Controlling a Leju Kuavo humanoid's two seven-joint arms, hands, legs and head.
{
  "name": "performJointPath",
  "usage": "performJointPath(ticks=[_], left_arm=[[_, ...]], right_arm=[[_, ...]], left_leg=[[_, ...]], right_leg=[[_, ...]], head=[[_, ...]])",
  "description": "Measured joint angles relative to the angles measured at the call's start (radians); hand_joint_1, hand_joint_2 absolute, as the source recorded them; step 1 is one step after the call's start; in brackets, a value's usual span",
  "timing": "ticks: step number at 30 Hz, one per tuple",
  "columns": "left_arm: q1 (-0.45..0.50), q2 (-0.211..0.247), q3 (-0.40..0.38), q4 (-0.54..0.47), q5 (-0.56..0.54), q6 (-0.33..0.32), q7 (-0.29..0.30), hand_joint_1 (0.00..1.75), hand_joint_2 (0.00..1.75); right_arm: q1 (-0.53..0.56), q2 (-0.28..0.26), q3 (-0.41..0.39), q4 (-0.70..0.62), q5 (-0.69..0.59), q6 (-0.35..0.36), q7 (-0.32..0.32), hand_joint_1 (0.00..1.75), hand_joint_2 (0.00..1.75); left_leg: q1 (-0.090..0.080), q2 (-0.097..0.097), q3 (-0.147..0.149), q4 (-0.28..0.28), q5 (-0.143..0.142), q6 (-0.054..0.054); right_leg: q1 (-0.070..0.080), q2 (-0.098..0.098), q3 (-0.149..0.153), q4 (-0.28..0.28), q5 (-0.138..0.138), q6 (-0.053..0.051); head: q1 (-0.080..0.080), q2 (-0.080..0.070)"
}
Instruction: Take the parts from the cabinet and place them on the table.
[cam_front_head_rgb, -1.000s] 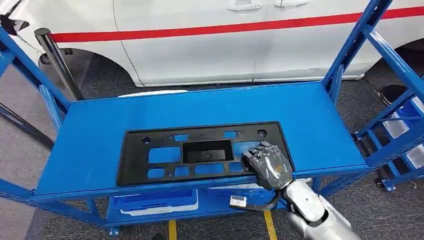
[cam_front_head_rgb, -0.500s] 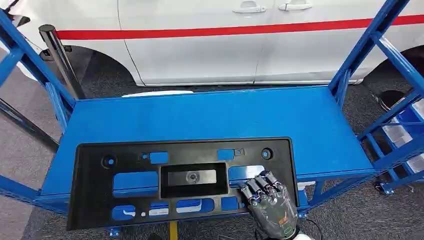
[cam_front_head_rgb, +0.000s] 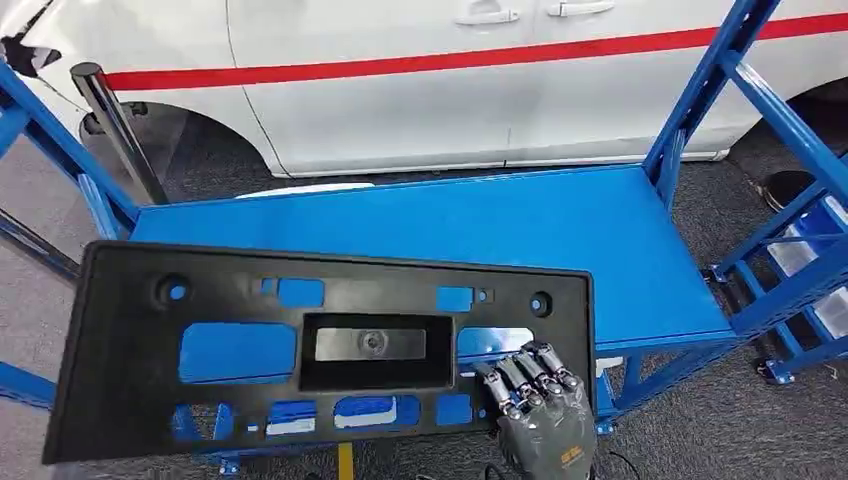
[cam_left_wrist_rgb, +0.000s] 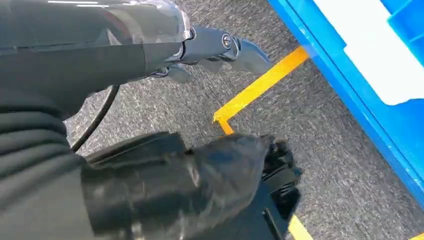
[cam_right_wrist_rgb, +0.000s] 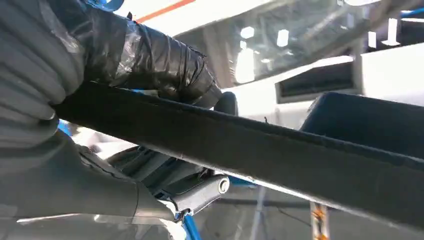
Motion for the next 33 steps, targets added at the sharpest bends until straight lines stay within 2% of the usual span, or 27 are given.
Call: performJointPath(ticks=[1, 2, 5, 6, 7, 8, 9, 10, 11, 12, 13, 14, 16, 17, 18, 21, 22, 23, 24, 26, 27, 28, 29, 30, 31, 32, 33], left_arm=[[0.000, 0.000, 0.002, 0.000, -0.001, 0.019, 0.013, 0.00, 1.75], [-0.001, 0.000, 0.002, 0.000, -0.003, 0.037, 0.023, 0.00, 1.75], [0.001, 0.000, 0.003, 0.000, -0.004, 0.073, 0.049, 0.00, 1.75], [0.003, 0.000, 0.003, 0.000, -0.004, 0.087, 0.053, 0.00, 1.75], [0.002, -0.001, 0.004, 0.000, -0.004, 0.099, 0.056, 0.00, 1.75], [0.001, -0.003, 0.004, 0.000, -0.004, 0.108, 0.056, 0.00, 1.75], [0.000, -0.004, 0.005, 0.000, -0.004, 0.117, 0.056, 0.00, 1.75], [-0.001, -0.004, 0.005, 0.000, -0.006, 0.122, 0.056, 0.00, 1.75], [-0.001, -0.004, 0.005, 0.000, -0.007, 0.125, 0.056, 0.00, 1.75], [0.000, -0.004, 0.005, 0.000, -0.009, 0.127, 0.057, 0.00, 1.75], [0.000, -0.004, 0.006, 0.000, -0.010, 0.129, 0.058, 0.00, 1.75], [0.000, -0.004, 0.006, 0.000, -0.012, 0.132, 0.059, 0.00, 1.75], [0.000, -0.006, 0.006, 0.000, -0.015, 0.133, 0.061, 0.00, 1.75], [0.000, -0.006, 0.006, 0.000, -0.016, 0.133, 0.063, 0.00, 1.75], [0.000, -0.006, 0.006, 0.000, -0.018, 0.133, 0.065, 0.00, 1.75], [0.001, -0.006, 0.006, 0.000, -0.022, 0.133, 0.072, 0.00, 1.75], [0.000, -0.006, 0.006, 0.000, -0.022, 0.133, 0.074, 0.00, 1.75], [0.001, -0.006, 0.006, 0.000, -0.023, 0.133, 0.074, 0.00, 1.75], [0.001, -0.007, 0.006, 0.000, -0.023, 0.133, 0.074, 0.00, 1.75], [0.002, -0.007, 0.006, 0.000, -0.023, 0.133, 0.076, 0.00, 1.75], [0.003, -0.007, 0.006, 0.000, -0.023, 0.133, 0.076, 0.00, 1.75], [0.004, -0.007, 0.006, 0.000, -0.023, 0.133, 0.077, 0.00, 1.75], [0.005, -0.007, 0.006, 0.000, -0.023, 0.133, 0.077, 0.00, 1.75], [0.006, -0.007, 0.006, 0.000, -0.023, 0.133, 0.077, 0.00, 1.75], [0.005, -0.007, 0.007, 0.000, -0.023, 0.133, 0.077, 0.00, 1.75], [0.004, -0.006, 0.007, 0.000, -0.023, 0.133, 0.077, 0.00, 1.75], [0.001, -0.006, 0.007, 0.000, -0.023, 0.133, 0.077, 0.00, 1.75]], right_arm=[[-0.002, 0.000, 0.006, 0.004, 0.000, 0.000, 0.020, 1.75, 1.75], [-0.002, 0.000, 0.010, 0.007, 0.000, 0.000, 0.034, 1.75, 1.75], [-0.004, -0.001, 0.018, 0.015, -0.001, 0.000, 0.055, 1.75, 1.75], [-0.005, -0.002, 0.023, 0.018, -0.002, 0.000, 0.061, 1.75, 1.75], [-0.005, -0.003, 0.026, 0.020, -0.003, 0.000, 0.066, 1.75, 1.75], [-0.006, -0.003, 0.028, 0.022, -0.004, 0.000, 0.067, 1.75, 1.75], [-0.008, -0.003, 0.030, 0.024, -0.005, 0.000, 0.067, 1.75, 1.75], [-0.008, -0.004, 0.032, 0.028, -0.006, 0.000, 0.067, 1.75, 1.75], [-0.007, -0.004, 0.034, 0.032, -0.006, 0.000, 0.067, 1.75, 1.75], [-0.007, -0.005, 0.035, 0.037, -0.007, 0.000, 0.067, 1.75, 1.75], [-0.007, -0.006, 0.035, 0.041, -0.008, 0.000, 0.067, 1.75, 1.75], [-0.007, -0.006, 0.035, 0.045, -0.008, 0.000, 0.066, 1.75, 1.75], [-0.008, -0.006, 0.036, 0.050, -0.011, 0.000, 0.063, 1.75, 1.75], [-0.009, -0.006, 0.036, 0.052, -0.013, 0.000, 0.059, 1.75, 1.75], [-0.009, -0.006, 0.036, 0.055, -0.013, 0.000, 0.055, 1.75, 1.75], [-0.007, -0.005, 0.036, 0.058, -0.014, 0.000, 0.047, 1.75, 1.75], [-0.008, -0.005, 0.036, 0.058, -0.014, 0.000, 0.046, 1.75, 1.75], [-0.008, -0.005, 0.036, 0.058, -0.015, 0.000, 0.045, 1.75, 1.75], [-0.008, -0.003, 0.036, 0.058, -0.015, 0.000, 0.043, 1.75, 1.75], [-0.008, 0.001, 0.036, 0.061, -0.016, 0.000, 0.041, 1.75, 1.75], [-0.008, 0.001, 0.036, 0.063, -0.018, 0.000, 0.036, 1.75, 1.75], [-0.007, 0.001, 0.036, 0.066, -0.021, 0.000, 0.032, 1.75, 1.75], [-0.007, 0.001, 0.036, 0.067, -0.024, 0.000, 0.030, 1.75, 1.75], [-0.007, 0.001, 0.036, 0.068, -0.026, 0.000, 0.027, 1.75, 1.75], [-0.007, 0.001, 0.036, 0.068, -0.031, 0.000, 0.024, 1.75, 1.75], [-0.008, 0.002, 0.036, 0.068, -0.032, 0.000, 0.021, 1.75, 1.75], [-0.008, 0.003, 0.036, 0.068, -0.035, 0.000, 0.019, 1.75, 1.75]], left_leg=[[0.000, 0.000, 0.046, -0.091, 0.039, 0.005], [-0.001, 0.000, 0.065, -0.137, 0.030, 0.011], [-0.010, -0.001, 0.064, -0.144, 0.035, 0.021], [-0.007, -0.001, 0.066, -0.152, 0.040, 0.028], [0.000, 0.001, 0.072, -0.163, 0.048, 0.038], [0.000, 0.001, 0.073, -0.165, 0.049, 0.042], [-0.001, 0.002, 0.071, -0.165, 0.049, 0.048], [-0.002, 0.002, 0.071, -0.164, 0.049, 0.049], [-0.003, 0.003, 0.070, -0.164, 0.049, 0.050], [-0.003, 0.003, 0.069, -0.163, 0.049, 0.050], [-0.003, 0.003, 0.069, -0.161, 0.049, 0.049], [-0.002, 0.002, 0.070, -0.159, 0.048, 0.048], [-0.001, -0.001, 0.070, -0.150, 0.043, 0.042], [-0.001, -0.001, 0.067, -0.145, 0.040, 0.037], [-0.009, -0.002, 0.062, -0.137, 0.036, 0.031], [-0.005, -0.001, 0.061, -0.143, 0.043, 0.017], [-0.004, -0.001, 0.059, -0.138, 0.036, 0.010], [-0.001, 0.000, 0.050, -0.118, 0.016, 0.006], [0.000, 0.000, 0.031, -0.070, -0.022, 0.002], [0.002, 0.000, -0.034, 0.081, -0.101, -0.003], [0.002, 0.000, -0.061, 0.146, -0.122, -0.004], [0.002, 0.000, -0.063, 0.158, -0.115, -0.003], [0.002, 0.000, -0.041, 0.124, -0.088, -0.001], [0.002, 0.000, -0.002, 0.054, -0.050, 0.002], [0.002, 0.000, 0.057, -0.052, -0.003, 0.008], [0.000, 0.000, 0.095, -0.127, 0.009, 0.014], [-0.006, 0.000, 0.101, -0.146, 0.003, 0.015]], right_leg=[[0.000, 0.000, 0.001, 0.000, -0.001, 0.001], [0.002, 0.000, -0.001, 0.001, -0.001, 0.005], [0.003, 0.001, -0.005, 0.000, 0.003, 0.019], [0.004, 0.001, -0.004, -0.002, 0.004, 0.026], [0.002, 0.001, -0.006, 0.009, -0.006, 0.033], [0.002, 0.002, -0.017, 0.037, -0.031, 0.034], [0.002, 0.002, -0.043, 0.093, -0.066, 0.036], [0.000, 0.002, -0.079, 0.174, -0.107, 0.038], [-0.001, 0.002, -0.114, 0.248, -0.136, 0.041], [-0.003, 0.002, -0.138, 0.298, -0.145, 0.044], [-0.006, 0.002, -0.138, 0.296, -0.129, 0.045], [-0.008, 0.002, -0.112, 0.245, -0.091, 0.046], [-0.012, 0.002, -0.028, 0.077, -0.010, 0.044], [-0.013, 0.002, -0.003, 0.021, -0.013, 0.042], [-0.005, 0.003, -0.004, 0.014, -0.011, 0.038], [-0.003, 0.006, -0.010, 0.016, -0.006, 0.025], [-0.009, 0.004, -0.007, 0.005, 0.001, 0.014], [-0.008, 0.003, -0.005, 0.003, 0.004, 0.010], [-0.008, 0.001, -0.008, 0.002, 0.006, 0.003], [-0.004, -0.001, -0.014, 0.003, 0.008, -0.001], [-0.002, -0.002, -0.018, 0.004, 0.010, -0.003], [-0.001, -0.002, -0.020, 0.006, 0.011, -0.003], [0.000, -0.001, -0.021, 0.007, 0.011, -0.003], [0.000, -0.001, -0.021, 0.009, 0.011, -0.003], [0.000, -0.001, -0.021, 0.011, 0.012, -0.002], [0.000, -0.001, -0.021, 0.013, 0.013, 0.000], [0.006, -0.001, -0.025, 0.017, 0.014, 0.006]], head=[[0.000, 0.000], [0.000, 0.000], [0.000, 0.000], [0.000, 0.000], [0.001, 0.000], [0.002, 0.000], [0.002, 0.000], [0.002, 0.000], [0.002, 0.000], [0.002, 0.000], [0.002, 0.000], [0.002, 0.000], [0.002, 0.000], [0.002, 0.000], [0.001, 0.000], [0.001, 0.000], [0.001, 0.000], [0.001, 0.000], [0.000, 0.000], [0.000, 0.000], [0.000, 0.000], [0.000, 0.000], [0.000, 0.000], [0.000, 0.000], [0.000, 0.000], [0.000, 0.000], [0.000, 0.000]])
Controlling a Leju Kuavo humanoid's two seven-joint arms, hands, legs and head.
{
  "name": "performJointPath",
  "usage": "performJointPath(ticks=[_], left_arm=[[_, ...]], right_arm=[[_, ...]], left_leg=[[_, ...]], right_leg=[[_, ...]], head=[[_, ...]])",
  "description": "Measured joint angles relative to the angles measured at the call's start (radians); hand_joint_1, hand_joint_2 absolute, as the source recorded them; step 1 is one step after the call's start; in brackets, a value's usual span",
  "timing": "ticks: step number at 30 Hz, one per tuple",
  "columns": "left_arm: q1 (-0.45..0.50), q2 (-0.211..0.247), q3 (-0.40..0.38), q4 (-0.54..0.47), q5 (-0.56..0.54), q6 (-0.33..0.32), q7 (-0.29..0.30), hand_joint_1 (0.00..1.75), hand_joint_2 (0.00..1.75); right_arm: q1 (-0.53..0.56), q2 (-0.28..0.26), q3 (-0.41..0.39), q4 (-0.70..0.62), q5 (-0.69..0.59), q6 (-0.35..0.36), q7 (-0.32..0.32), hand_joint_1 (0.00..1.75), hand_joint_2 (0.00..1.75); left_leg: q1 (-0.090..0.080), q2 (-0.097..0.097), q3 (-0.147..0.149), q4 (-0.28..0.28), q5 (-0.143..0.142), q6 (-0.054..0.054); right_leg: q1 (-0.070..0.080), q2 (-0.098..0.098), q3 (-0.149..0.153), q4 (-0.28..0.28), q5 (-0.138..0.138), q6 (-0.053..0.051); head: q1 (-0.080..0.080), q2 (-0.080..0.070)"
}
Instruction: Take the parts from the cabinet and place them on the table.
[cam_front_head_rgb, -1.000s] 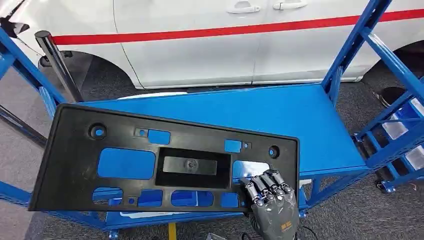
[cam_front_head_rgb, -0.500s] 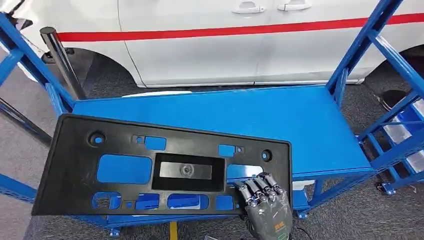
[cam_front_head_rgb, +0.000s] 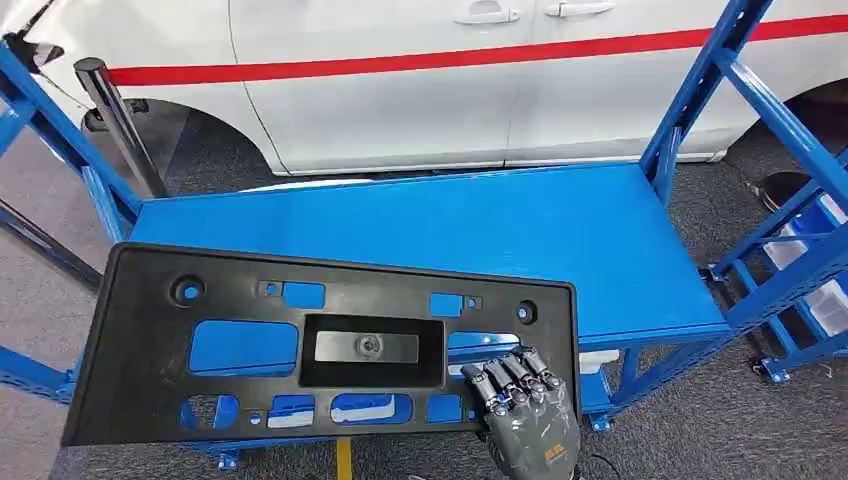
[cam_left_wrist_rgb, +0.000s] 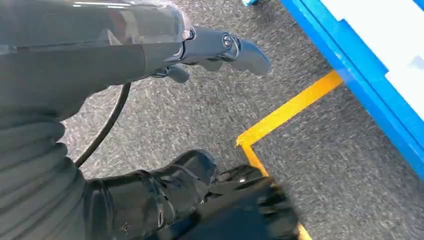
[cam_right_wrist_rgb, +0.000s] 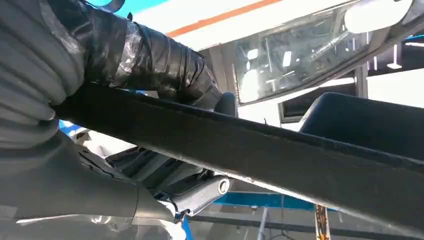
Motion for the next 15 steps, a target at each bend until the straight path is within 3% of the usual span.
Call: performJointPath(ticks=[3, 4, 5, 6, 7, 8, 9, 10, 11, 12, 14, 15], left_arm=[[0.002, 0.000, 0.001, 0.000, 0.000, 0.002, 0.001, 0.00, 1.75], [0.004, 0.000, 0.001, 0.000, 0.000, 0.003, 0.001, 0.00, 1.75], [0.002, -0.001, 0.001, 0.000, 0.000, 0.004, 0.000, 0.00, 1.75], [0.001, -0.001, 0.001, 0.000, -0.001, 0.004, 0.000, 0.00, 1.75], [0.000, -0.001, 0.001, 0.000, -0.001, 0.005, 0.000, 0.00, 1.75], [0.001, -0.001, 0.001, 0.000, -0.001, 0.005, 0.000, 0.00, 1.75], [0.002, -0.001, 0.002, 0.000, -0.001, 0.005, 0.000, 0.00, 1.75], [0.002, 0.000, 0.002, 0.000, -0.001, 0.006, 0.001, 0.00, 1.75], [0.002, 0.000, 0.002, 0.000, -0.001, 0.007, 0.001, 0.00, 1.75], [0.002, 0.000, 0.002, 0.000, -0.002, 0.008, 0.001, 0.00, 1.75], [0.002, 0.000, 0.002, 0.000, -0.002, 0.008, 0.001, 0.00, 1.75], [0.002, 0.000, 0.002, 0.000, -0.002, 0.008, 0.002, 0.00, 1.75]], right_arm=[[0.000, 0.003, 0.000, 0.002, -0.003, 0.000, -0.008, 1.75, 1.75], [0.000, 0.005, 0.000, 0.002, -0.005, 0.000, -0.009, 1.75, 1.75], [0.001, 0.005, 0.000, 0.002, -0.006, 0.000, -0.009, 1.75, 1.75], [0.000, 0.005, 0.000, 0.002, -0.006, 0.000, -0.009, 1.75, 1.75], [0.000, 0.005, 0.000, 0.002, -0.008, 0.000, -0.010, 1.75, 1.75], [0.001, 0.005, 0.000, 0.003, -0.010, 0.000, -0.012, 1.75, 1.75], [0.001, 0.005, 0.000, 0.005, -0.012, 0.000, -0.015, 1.75, 1.75], [0.002, 0.005, 0.000, 0.008, -0.014, 0.000, -0.019, 1.75, 1.75], [0.003, 0.005, 0.000, 0.010, -0.016, 0.000, -0.022, 1.75, 1.75], [0.003, 0.006, 0.000, 0.010, -0.017, 0.000, -0.024, 1.75, 1.75], [0.002, 0.006, 0.000, 0.010, -0.018, 0.000, -0.025, 1.75, 1.75], [0.001, 0.006, 0.000, 0.011, -0.018, 0.000, -0.026, 1.75, 1.75]], left_leg=[[-0.004, -0.001, -0.008, 0.002, 0.010, 0.010], [0.002, 0.000, -0.008, -0.013, 0.022, 0.019], [0.006, 0.005, -0.005, -0.020, 0.033, 0.025], [0.006, 0.005, -0.010, -0.023, 0.038, 0.031], [0.005, 0.006, -0.017, -0.023, 0.043, 0.036], [0.003, 0.008, -0.022, -0.023, 0.046, 0.038], [0.002, 0.009, -0.029, -0.022, 0.050, 0.038], [0.001, 0.010, -0.037, -0.019, 0.054, 0.036], [0.002, 0.010, -0.045, -0.015, 0.057, 0.035], [0.002, 0.010, -0.050, -0.010, 0.058, 0.033], [0.003, 0.009, -0.060, 0.003, 0.059, 0.028], [-0.001, 0.009, -0.067, 0.007, 0.061, 0.022]], right_leg=[[-0.005, 0.000, -0.002, -0.009, 0.012, 0.018], [-0.002, 0.001, -0.002, -0.009, 0.014, 0.025], [-0.007, 0.003, -0.008, 0.005, -0.005, 0.028], [-0.005, 0.003, -0.022, 0.039, -0.045, 0.031], [-0.006, 0.003, -0.051, 0.117, -0.103, 0.034], [-0.008, 0.003, -0.074, 0.182, -0.140, 0.036], [-0.010, 0.003, -0.096, 0.247, -0.168, 0.039], [-0.012, 0.003, -0.103, 0.282, -0.173, 0.041], [-0.013, 0.003, -0.083, 0.262, -0.152, 0.043], [-0.015, 0.003, -0.044, 0.205, -0.118, 0.043], [-0.020, 0.002, 0.070, 0.023, -0.059, 0.042], [-0.014, 0.004, 0.085, -0.008, -0.077, 0.037]], head=[[0.001, 0.000], [0.001, 0.000], [0.001, 0.000], [0.003, 0.000], [0.002, 0.000], [0.003, 0.000], [0.001, 0.000], [0.002, 0.000], [0.002, 0.000], [0.002, 0.000], [0.002, 0.000], [0.002, 0.000]])
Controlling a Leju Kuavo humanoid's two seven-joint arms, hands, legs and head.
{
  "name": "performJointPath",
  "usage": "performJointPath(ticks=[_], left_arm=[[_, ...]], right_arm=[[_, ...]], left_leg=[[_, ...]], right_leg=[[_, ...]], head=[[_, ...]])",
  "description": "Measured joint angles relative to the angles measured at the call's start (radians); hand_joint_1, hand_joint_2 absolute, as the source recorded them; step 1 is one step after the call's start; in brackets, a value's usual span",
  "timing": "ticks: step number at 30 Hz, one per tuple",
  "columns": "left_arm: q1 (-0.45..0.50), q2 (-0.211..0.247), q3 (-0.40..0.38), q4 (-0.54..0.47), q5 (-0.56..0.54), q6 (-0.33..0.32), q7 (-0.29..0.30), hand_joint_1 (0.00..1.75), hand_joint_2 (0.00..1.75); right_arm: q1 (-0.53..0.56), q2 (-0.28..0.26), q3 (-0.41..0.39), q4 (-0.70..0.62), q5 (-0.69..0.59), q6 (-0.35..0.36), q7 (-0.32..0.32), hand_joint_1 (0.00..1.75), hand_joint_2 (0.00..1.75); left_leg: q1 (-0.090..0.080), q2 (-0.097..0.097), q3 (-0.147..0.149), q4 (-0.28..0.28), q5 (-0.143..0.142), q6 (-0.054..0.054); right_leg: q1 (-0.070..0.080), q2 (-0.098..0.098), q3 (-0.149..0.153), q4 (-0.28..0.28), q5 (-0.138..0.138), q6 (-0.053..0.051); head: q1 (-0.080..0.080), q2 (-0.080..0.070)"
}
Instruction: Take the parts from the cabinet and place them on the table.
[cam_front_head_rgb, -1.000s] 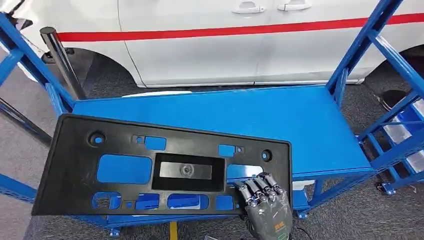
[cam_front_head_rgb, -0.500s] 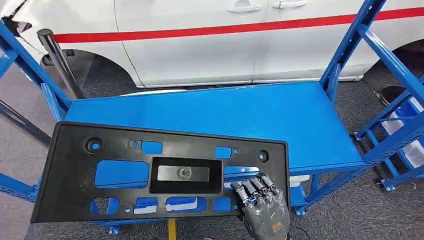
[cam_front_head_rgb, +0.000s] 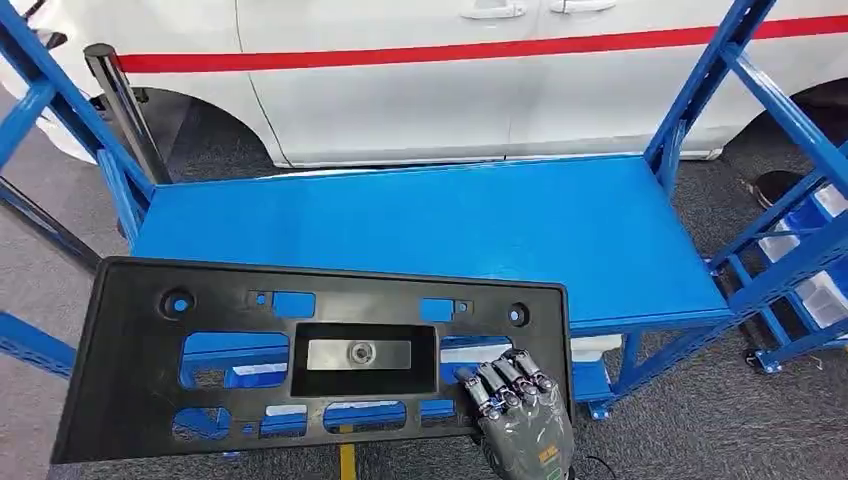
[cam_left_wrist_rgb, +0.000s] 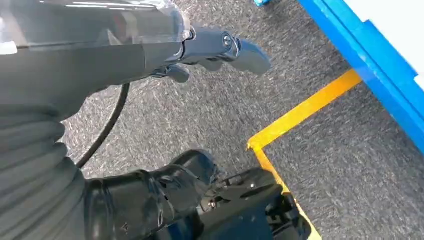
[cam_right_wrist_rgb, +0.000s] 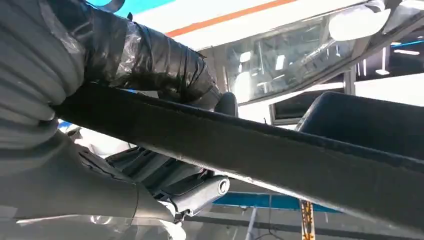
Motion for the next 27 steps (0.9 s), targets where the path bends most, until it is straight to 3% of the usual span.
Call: performJointPath(ticks=[1, 3, 5, 6, 8, 9, 10, 11, 12, 14, 15, 16, 18, 20, 21, 22, 24, 25, 26, 27], left_arm=[[0.000, 0.000, 0.000, 0.000, 0.000, 0.000, 0.000, 0.00, 1.75], [-0.001, 0.000, 0.000, 0.000, 0.000, 0.000, 0.000, 0.00, 1.75], [0.001, 0.000, 0.002, 0.000, -0.001, 0.001, 0.001, 0.00, 1.75], [0.001, 0.000, 0.002, 0.000, -0.001, 0.002, 0.002, 0.00, 1.75], [0.002, 0.000, 0.002, 0.000, -0.002, 0.002, 0.002, 0.00, 1.75], [0.003, 0.000, 0.002, 0.000, -0.003, 0.003, 0.003, 0.00, 1.75], [0.002, 0.000, 0.003, 0.000, -0.003, 0.003, 0.003, 0.00, 1.75], [0.002, 0.000, 0.003, 0.000, -0.003, 0.003, 0.004, 0.00, 1.75], [0.002, 0.000, 0.003, 0.000, -0.003, 0.003, 0.005, 0.00, 1.75], [0.001, 0.000, 0.004, 0.000, -0.003, 0.003, 0.005, 0.00, 1.75], [-0.001, 0.000, 0.004, 0.000, -0.004, 0.003, 0.005, 0.00, 1.75], [-0.003, 0.001, 0.005, 0.000, -0.006, 0.003, 0.005, 0.00, 1.75], [-0.004, 0.001, 0.005, 0.000, -0.006, 0.003, 0.005, 0.00, 1.75], [-0.001, 0.001, 0.007, 0.000, -0.008, 0.003, 0.005, 0.00, 1.75], [-0.001, 0.000, 0.008, 0.000, -0.009, 0.003, 0.005, 0.00, 1.75], [-0.004, 0.000, 0.008, 0.000, -0.009, 0.003, 0.005, 0.00, 1.75], [-0.004, 0.000, 0.008, 0.000, -0.010, 0.003, 0.005, 0.00, 1.75], [-0.004, 0.000, 0.009, 0.000, -0.010, 0.003, 0.005, 0.00, 1.75], [-0.003, 0.000, 0.010, 0.000, -0.010, 0.002, 0.005, 0.00, 1.75], [-0.002, 0.000, 0.010, 0.000, -0.010, 0.003, 0.005, 0.00, 1.75]], right_arm=[[0.003, 0.000, 0.000, 0.000, 0.000, 0.000, -0.001, 1.75, 1.75], [0.001, 0.000, 0.000, 0.000, 0.000, 0.000, -0.001, 1.75, 1.75], [0.001, 0.002, 0.000, 0.000, -0.001, 0.000, -0.002, 1.75, 1.75], [0.002, 0.003, 0.000, 0.000, -0.003, 0.000, -0.005, 1.75, 1.75], [0.002, 0.010, -0.001, 0.000, -0.006, 0.000, -0.013, 1.75, 1.75], [0.002, 0.011, -0.001, 0.000, -0.009, 0.000, -0.016, 1.75, 1.75], [0.003, 0.011, -0.002, 0.001, -0.013, 0.000, -0.019, 1.75, 1.75], [0.004, 0.011, -0.003, 0.002, -0.015, 0.000, -0.022, 1.75, 1.75], [0.005, 0.012, -0.003, 0.003, -0.016, 0.000, -0.024, 1.75, 1.75], [0.005, 0.016, -0.003, 0.002, -0.019, 0.000, -0.029, 1.75, 1.75], [0.005, 0.019, -0.003, 0.002, -0.021, 0.000, -0.032, 1.75, 1.75], [0.004, 0.020, -0.003, 0.002, -0.022, 0.000, -0.032, 1.75, 1.75], [0.005, 0.023, -0.004, 0.002, -0.024, 0.000, -0.034, 1.75, 1.75], [0.006, 0.025, -0.005, 0.002, -0.031, 0.000, -0.035, 1.75, 1.75], [0.007, 0.025, -0.006, 0.002, -0.034, 0.000, -0.039, 1.75, 1.75], [0.007, 0.025, -0.008, 0.002, -0.035, 0.000, -0.044, 1.75, 1.75], [0.008, 0.025, -0.011, 0.003, -0.039, 0.000, -0.048, 1.75, 1.75], [0.010, 0.025, -0.013, 0.003, -0.040, 0.000, -0.050, 1.75, 1.75], [0.010, 0.025, -0.015, 0.004, -0.041, 0.000, -0.050, 1.75, 1.75], [0.010, 0.025, -0.016, 0.005, -0.041, 0.000, -0.050, 1.75, 1.75]], left_leg=[[0.000, -0.001, 0.000, 0.001, 0.004, -0.007], [0.003, -0.001, -0.004, 0.000, 0.015, -0.021], [0.004, -0.005, -0.014, 0.007, 0.010, -0.032], [0.005, -0.005, -0.030, 0.039, -0.035, -0.037], [0.008, -0.005, -0.072, 0.171, -0.139, -0.044], [0.008, -0.005, -0.093, 0.248, -0.180, -0.046], [0.008, -0.005, -0.100, 0.298, -0.195, -0.047], [0.008, -0.005, -0.085, 0.302, -0.181, -0.044], [0.008, -0.005, -0.052, 0.263, -0.152, -0.041], [0.004, -0.005, 0.065, 0.095, -0.086, -0.029], [0.001, -0.006, 0.123, 0.009, -0.088, -0.020], [-0.005, -0.006, 0.153, -0.044, -0.101, -0.017], [-0.010, -0.008, 0.138, -0.043, -0.093, -0.015], [-0.002, -0.006, 0.133, -0.056, -0.070, -0.003], [0.000, 0.003, 0.126, -0.061, -0.056, 0.004], [-0.001, 0.004, 0.109, -0.060, -0.046, 0.015], [-0.003, 0.005, 0.085, -0.056, -0.028, 0.017], [-0.004, 0.006, 0.066, -0.052, -0.016, 0.015], [-0.004, 0.008, 0.050, -0.048, -0.008, 0.013], [-0.003, 0.008, 0.032, -0.040, 0.000, 0.011]], right_leg=[[0.005, 0.003, -0.009, 0.008, 0.020, -0.007], [0.008, 0.003, -0.016, 0.001, 0.019, -0.016], [-0.001, 0.000, -0.027, -0.009, 0.038, -0.037], [0.001, -0.001, -0.037, -0.010, 0.046, -0.043], [0.004, -0.002, -0.057, -0.009, 0.059, -0.051], [0.007, -0.003, -0.067, -0.009, 0.067, -0.052], [0.010, -0.005, -0.078, -0.008, 0.075, -0.053], [0.012, -0.006, -0.090, -0.007, 0.083, -0.053], [0.013, -0.006, -0.098, -0.005, 0.089, -0.053], [0.014, -0.004, -0.114, -0.001, 0.102, -0.050], [0.013, -0.004, -0.117, 0.000, 0.108, -0.048], [0.016, -0.005, -0.121, 0.001, 0.115, -0.039], [0.011, -0.007, -0.122, -0.004, 0.130, -0.028], [0.012, -0.005, -0.124, -0.009, 0.142, -0.017], [0.010, -0.002, -0.134, 0.010, 0.107, -0.015], [0.010, -0.001, -0.151, 0.057, 0.045, -0.012], [0.006, -0.001, -0.190, 0.195, -0.057, -0.005], [0.004, -0.001, -0.206, 0.270, -0.081, -0.001], [0.003, -0.001, -0.203, 0.299, -0.068, 0.002], [0.001, -0.002, -0.178, 0.283, -0.033, 0.004]], head=[[-0.002, 0.000], [-0.002, 0.000], [-0.001, 0.000], [-0.002, 0.000], [-0.005, 0.000], [-0.005, 0.000], [-0.005, 0.000], [-0.005, 0.000], [-0.005, 0.000], [-0.005, 0.000], [-0.005, 0.000], [-0.005, 0.000], [-0.005, 0.000], [-0.003, 0.000], [-0.004, 0.000], [-0.002, 0.000], [-0.002, 0.000], [-0.003, 0.000], [-0.003, 0.000], [-0.003, 0.000]])
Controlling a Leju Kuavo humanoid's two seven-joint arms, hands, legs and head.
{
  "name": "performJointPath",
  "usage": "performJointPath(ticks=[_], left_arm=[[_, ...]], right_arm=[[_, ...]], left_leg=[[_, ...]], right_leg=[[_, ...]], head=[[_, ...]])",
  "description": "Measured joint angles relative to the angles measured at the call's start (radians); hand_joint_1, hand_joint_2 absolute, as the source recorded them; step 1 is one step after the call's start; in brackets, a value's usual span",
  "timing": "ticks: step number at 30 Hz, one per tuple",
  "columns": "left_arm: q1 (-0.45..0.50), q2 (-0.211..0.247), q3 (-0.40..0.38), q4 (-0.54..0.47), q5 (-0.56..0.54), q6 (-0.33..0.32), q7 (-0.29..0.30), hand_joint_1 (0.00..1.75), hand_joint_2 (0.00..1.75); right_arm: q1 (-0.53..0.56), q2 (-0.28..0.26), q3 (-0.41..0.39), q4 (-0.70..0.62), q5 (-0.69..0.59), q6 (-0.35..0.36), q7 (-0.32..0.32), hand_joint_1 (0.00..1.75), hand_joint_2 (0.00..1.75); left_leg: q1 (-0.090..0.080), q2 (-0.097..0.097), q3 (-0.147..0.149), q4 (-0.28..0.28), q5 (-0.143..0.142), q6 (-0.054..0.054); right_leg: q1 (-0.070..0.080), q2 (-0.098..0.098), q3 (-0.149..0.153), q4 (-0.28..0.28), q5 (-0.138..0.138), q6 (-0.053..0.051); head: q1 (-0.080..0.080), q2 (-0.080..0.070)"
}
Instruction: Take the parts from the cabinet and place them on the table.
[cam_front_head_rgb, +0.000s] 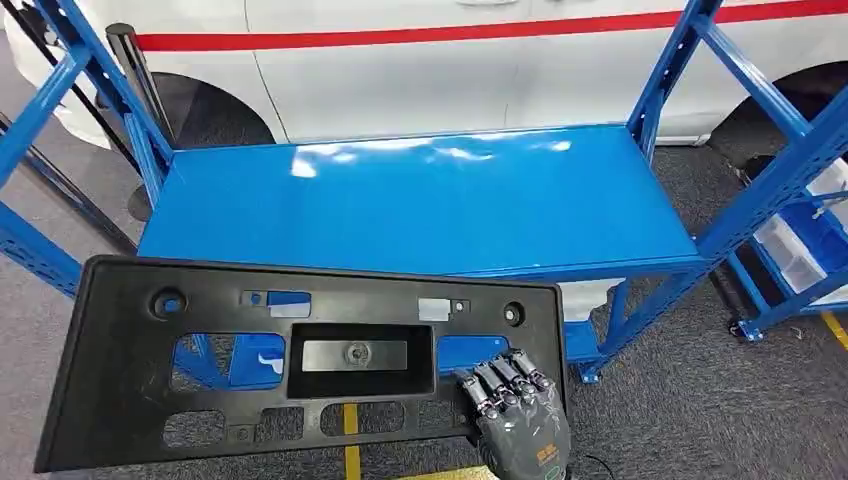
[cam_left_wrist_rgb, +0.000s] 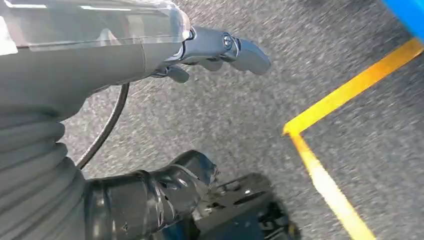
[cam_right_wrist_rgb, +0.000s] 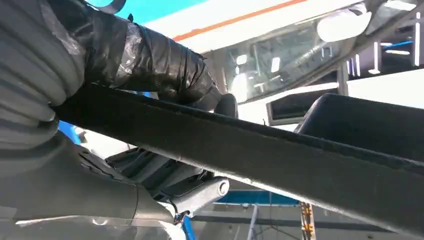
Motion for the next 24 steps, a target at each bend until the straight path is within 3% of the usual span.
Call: performJointPath(ticks=[2, 3, 4, 8, 9, 10, 11, 12, 13, 14, 15, 17, 18, 19, 20, 21, 23, 24], left_arm=[[-0.001, 0.000, 0.000, 0.000, 0.000, 0.000, 0.000, 0.00, 1.75], [-0.001, 0.000, 0.000, 0.000, 0.000, 0.000, 0.000, 0.00, 1.75], [0.000, 0.000, 0.000, 0.000, 0.000, 0.000, 0.000, 0.00, 1.75], [0.002, 0.000, 0.001, 0.000, 0.000, 0.000, 0.000, 0.00, 1.75], [0.001, 0.000, 0.001, 0.000, 0.000, 0.000, 0.000, 0.00, 1.75], [0.001, 0.000, 0.001, 0.000, 0.000, 0.000, 0.000, 0.00, 1.75], [0.003, 0.000, 0.001, 0.000, 0.000, 0.000, 0.000, 0.00, 1.75], [0.003, 0.000, 0.001, 0.000, 0.000, 0.000, 0.000, 0.00, 1.75], [0.003, 0.000, 0.001, 0.000, 0.000, 0.000, 0.000, 0.00, 1.75], [0.002, 0.000, 0.001, 0.000, 0.000, 0.000, 0.000, 0.00, 1.75], [0.002, 0.000, 0.001, 0.000, 0.001, 0.000, 0.000, 0.00, 1.75], [0.002, 0.000, 0.001, 0.000, 0.005, 0.000, -0.001, 0.00, 1.75], [0.002, 0.000, 0.001, 0.000, 0.008, 0.000, -0.001, 0.00, 1.75], [-0.001, 0.000, 0.001, 0.000, 0.008, 0.000, -0.002, 0.00, 1.75], [-0.003, 0.000, 0.001, 0.000, 0.009, 0.000, -0.005, 0.00, 1.75], [-0.005, 0.000, 0.001, 0.000, 0.010, 0.000, -0.007, 0.00, 1.75], [-0.005, 0.000, 0.001, 0.000, 0.010, 0.000, -0.010, 0.00, 1.75], [-0.002, 0.000, 0.002, 0.001, 0.010, 0.000, -0.012, 0.00, 1.75]], right_arm=[[0.000, 0.000, -0.003, 0.000, 0.000, 0.000, 0.000, 1.75, 1.75], [-0.001, 0.000, -0.004, 0.000, 0.000, 0.000, 0.000, 1.75, 1.75], [-0.002, 0.000, -0.005, 0.000, 0.000, 0.000, 0.000, 1.75, 1.75], [0.001, 0.003, -0.008, 0.000, -0.001, 0.000, -0.002, 1.75, 1.75], [-0.001, 0.003, -0.008, 0.000, -0.002, 0.000, -0.004, 1.75, 1.75], [0.000, 0.004, -0.009, 0.000, -0.003, 0.000, -0.005, 1.75, 1.75], [0.000, 0.010, -0.010, 0.000, -0.008, 0.000, -0.006, 1.75, 1.75], [0.000, 0.011, -0.010, 0.000, -0.009, 0.000, -0.006, 1.75, 1.75], [0.001, 0.011, -0.011, 0.000, -0.011, 0.000, -0.008, 1.75, 1.75], [0.003, 0.011, -0.013, 0.000, -0.014, 0.000, -0.013, 1.75, 1.75], [0.006, 0.011, -0.016, 0.000, -0.016, 0.000, -0.016, 1.75, 1.75], [0.008, 0.012, -0.021, 0.005, -0.020, 0.000, -0.018, 1.75, 1.75], [0.008, 0.014, -0.022, 0.008, -0.024, 0.000, -0.018, 1.75, 1.75], [0.009, 0.017, -0.022, 0.009, -0.029, 0.000, -0.018, 1.75, 1.75], [0.009, 0.018, -0.022, 0.009, -0.037, 0.000, -0.018, 1.75, 1.75], [0.009, 0.017, -0.023, 0.010, -0.051, 0.000, -0.018, 1.75, 1.75], [0.009, 0.017, -0.024, 0.011, -0.073, 0.000, -0.029, 1.75, 1.75], [0.009, 0.016, -0.024, 0.011, -0.084, 0.000, -0.038, 1.75, 1.75]], left_leg=[[0.001, 0.000, -0.031, 0.017, 0.011, -0.007], [0.001, -0.001, -0.042, 0.030, 0.014, -0.012], [-0.003, -0.002, -0.054, 0.040, 0.016, -0.017], [0.001, -0.004, -0.062, 0.041, 0.044, -0.044], [0.007, -0.007, -0.071, 0.056, 0.018, -0.048], [0.007, -0.007, -0.086, 0.090, -0.036, -0.053], [0.009, -0.007, -0.105, 0.157, -0.108, -0.056], [0.010, -0.007, -0.118, 0.220, -0.158, -0.059], [0.010, -0.007, -0.125, 0.279, -0.192, -0.061], [0.010, -0.007, -0.121, 0.321, -0.198, -0.062], [0.010, -0.007, -0.104, 0.324, -0.171, -0.061], [0.010, -0.007, -0.042, 0.261, -0.100, -0.058], [0.010, -0.007, 0.025, 0.174, -0.070, -0.053], [0.008, -0.008, 0.110, 0.062, -0.091, -0.046], [0.003, -0.008, 0.148, -0.012, -0.113, -0.042], [0.001, -0.008, 0.146, -0.020, -0.121, -0.038], [-0.004, -0.008, 0.140, -0.019, -0.108, -0.026], [0.007, -0.004, 0.134, -0.034, -0.085, -0.016]], right_leg=[[-0.007, 0.000, 0.104, -0.134, 0.065, 0.002], [-0.009, 0.000, 0.169, -0.229, 0.053, 0.002], [0.000, 0.001, 0.204, -0.289, 0.020, -0.003], [0.004, 0.004, 0.177, -0.292, 0.044, -0.038], [0.002, -0.002, 0.166, -0.293, 0.056, -0.049], [0.002, -0.002, 0.151, -0.293, 0.066, -0.058], [0.003, -0.002, 0.136, -0.293, 0.080, -0.063], [0.005, -0.002, 0.122, -0.292, 0.091, -0.063], [0.007, -0.002, 0.106, -0.292, 0.103, -0.063], [0.009, -0.004, 0.089, -0.291, 0.115, -0.063], [0.009, -0.006, 0.076, -0.290, 0.126, -0.063], [0.010, -0.006, 0.047, -0.288, 0.147, -0.061], [0.010, -0.005, 0.031, -0.285, 0.159, -0.058], [0.012, -0.004, 0.024, -0.282, 0.169, -0.053], [0.014, -0.004, 0.020, -0.280, 0.177, -0.047], [0.012, -0.009, 0.021, -0.284, 0.188, -0.040], [0.007, -0.010, 0.024, -0.295, 0.208, -0.028], [0.009, -0.008, 0.017, -0.287, 0.203, -0.021]], head=[[0.000, 0.000], [0.000, 0.000], [0.000, 0.000], [0.000, 0.000], [-0.001, 0.000], [-0.002, 0.000], [-0.003, 0.000], [-0.003, 0.000], [-0.003, 0.000], [-0.003, 0.000], [-0.003, 0.000], [-0.003, 0.000], [-0.003, 0.000], [-0.004, 0.000], [-0.003, 0.000], [-0.002, 0.000], [-0.002, 0.000], [-0.001, 0.000]])
